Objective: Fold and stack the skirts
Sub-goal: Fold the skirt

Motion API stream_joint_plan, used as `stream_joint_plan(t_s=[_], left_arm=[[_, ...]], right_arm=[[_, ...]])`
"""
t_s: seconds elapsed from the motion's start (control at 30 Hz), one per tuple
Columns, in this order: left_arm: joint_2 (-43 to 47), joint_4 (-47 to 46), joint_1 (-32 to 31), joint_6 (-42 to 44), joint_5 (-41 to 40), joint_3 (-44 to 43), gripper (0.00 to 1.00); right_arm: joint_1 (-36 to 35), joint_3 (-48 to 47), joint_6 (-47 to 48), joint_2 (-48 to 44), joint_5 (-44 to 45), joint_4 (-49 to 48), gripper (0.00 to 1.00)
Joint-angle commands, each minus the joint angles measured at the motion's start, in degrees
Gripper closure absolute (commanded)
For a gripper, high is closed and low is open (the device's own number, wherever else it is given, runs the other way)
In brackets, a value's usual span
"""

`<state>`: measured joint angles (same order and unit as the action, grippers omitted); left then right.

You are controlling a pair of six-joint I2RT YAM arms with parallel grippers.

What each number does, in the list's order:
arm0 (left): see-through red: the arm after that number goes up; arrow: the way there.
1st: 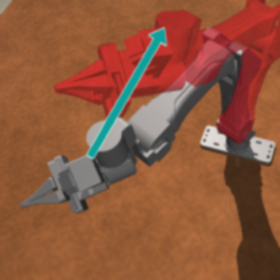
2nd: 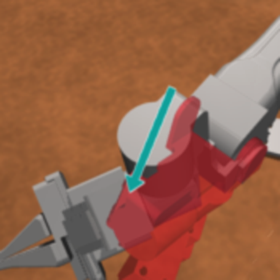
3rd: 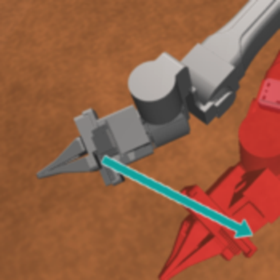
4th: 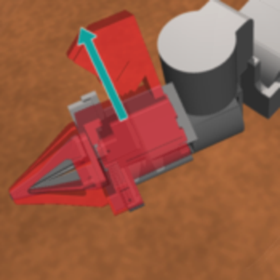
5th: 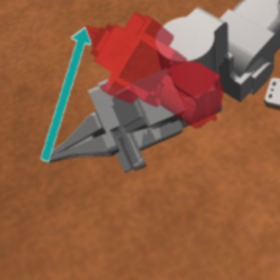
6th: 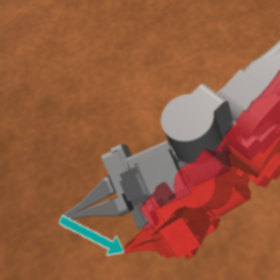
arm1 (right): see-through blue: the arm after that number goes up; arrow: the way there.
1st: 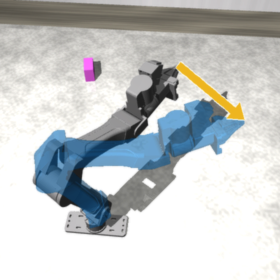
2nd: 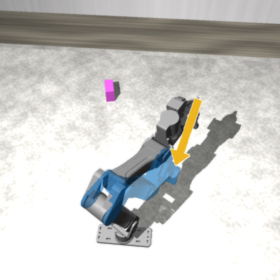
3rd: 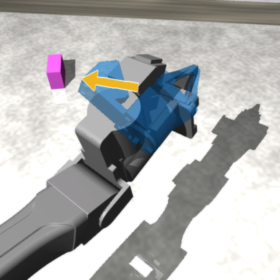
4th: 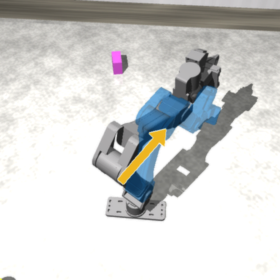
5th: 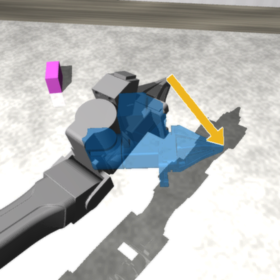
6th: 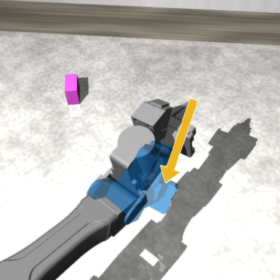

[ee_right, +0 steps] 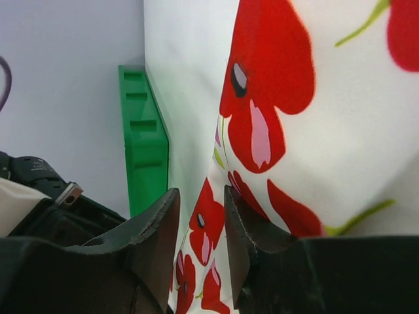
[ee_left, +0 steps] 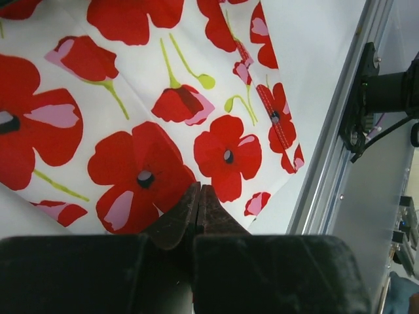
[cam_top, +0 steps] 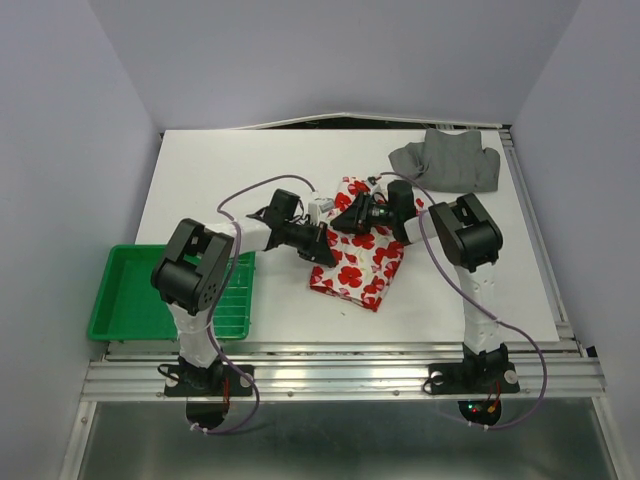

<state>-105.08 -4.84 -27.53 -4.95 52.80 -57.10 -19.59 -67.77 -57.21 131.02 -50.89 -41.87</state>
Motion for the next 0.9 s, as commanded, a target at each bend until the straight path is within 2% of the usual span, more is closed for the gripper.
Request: stream_joint_plan(t_s=[0.0, 0.13, 0.27, 0.4, 0.5, 0.67, 0.8, 0.87], left_arm=[[-3.7, 1.1, 0.6, -4.8, -1.9, 1.2, 1.00], [-4.9, 1.4, 1.0, -4.8, -3.4, 1.9, 1.00], [-5.5, 4.6, 0.9, -4.1, -5.4, 1.5, 1.00], [-2.3, 3.5, 0.8, -5.2, -7.2, 4.1, 1.00], [-1.1, 2.7, 0.5, -5.2, -7.5, 5.1, 1.00], [0.7, 1.7, -1.0, -3.8, -5.9, 5.8, 1.00], [2.5, 1.4, -1.7, -3.4, -6.5, 5.6, 1.00], [4.0, 1.4, -1.8, -3.0, -7.2, 5.1, 1.00]], right_arm=[[-0.4, 1.4, -0.7, 2.2, 2.7, -4.1, 0.62], [-0.4, 2.2, -0.1, 1.3, 2.7, -4.0, 0.62], [0.1, -1.0, 0.4, 2.0, 1.4, -3.7, 0.62], [1.7, -6.7, 8.0, 4.1, -1.5, 0.7, 0.61], [1.8, -10.6, 12.9, 3.5, -2.9, 7.7, 0.58], [1.8, -12.6, 15.2, 0.0, -5.4, 9.3, 0.53], [1.8, -16.9, 24.2, -3.5, -3.6, 19.3, 0.52], [1.8, -18.2, 25.8, -5.9, -3.2, 25.9, 0.51]])
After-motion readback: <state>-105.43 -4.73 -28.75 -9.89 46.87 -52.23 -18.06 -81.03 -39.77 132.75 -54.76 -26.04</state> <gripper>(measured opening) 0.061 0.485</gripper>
